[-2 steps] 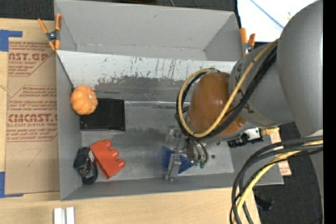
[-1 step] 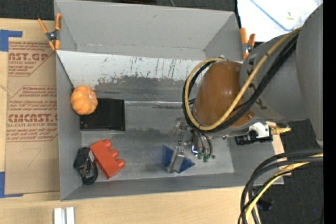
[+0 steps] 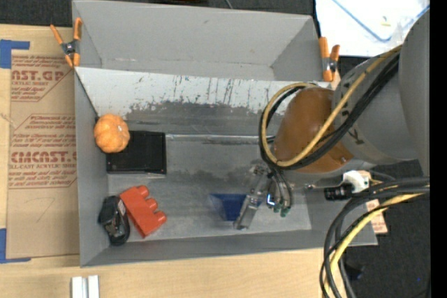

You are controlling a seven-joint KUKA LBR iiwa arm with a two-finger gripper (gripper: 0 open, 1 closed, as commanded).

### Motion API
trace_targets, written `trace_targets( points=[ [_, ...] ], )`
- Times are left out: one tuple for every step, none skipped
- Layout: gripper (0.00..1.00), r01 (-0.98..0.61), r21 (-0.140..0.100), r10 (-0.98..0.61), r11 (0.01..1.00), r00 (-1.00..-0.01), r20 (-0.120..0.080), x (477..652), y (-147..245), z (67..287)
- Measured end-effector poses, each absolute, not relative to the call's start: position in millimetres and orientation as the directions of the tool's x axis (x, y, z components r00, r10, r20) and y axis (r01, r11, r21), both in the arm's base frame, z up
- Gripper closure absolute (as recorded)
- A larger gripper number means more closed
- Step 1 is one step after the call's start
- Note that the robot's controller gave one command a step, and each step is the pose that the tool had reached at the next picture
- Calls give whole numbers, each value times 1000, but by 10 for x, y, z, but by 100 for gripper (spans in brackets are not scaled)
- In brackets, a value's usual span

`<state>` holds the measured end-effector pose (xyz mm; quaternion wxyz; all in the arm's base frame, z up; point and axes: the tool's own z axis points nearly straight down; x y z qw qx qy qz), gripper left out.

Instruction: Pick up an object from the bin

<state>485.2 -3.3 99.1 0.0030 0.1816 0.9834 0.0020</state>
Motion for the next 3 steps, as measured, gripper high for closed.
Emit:
trace_targets(
  points=[
    [0, 527, 12, 527, 850, -850, -9, 4794, -41, 692],
    [100, 659, 14, 659, 752, -752, -12, 4865, 397, 731],
    [100, 659, 14, 659, 752, -752, -12, 4865, 397, 732]
  ],
)
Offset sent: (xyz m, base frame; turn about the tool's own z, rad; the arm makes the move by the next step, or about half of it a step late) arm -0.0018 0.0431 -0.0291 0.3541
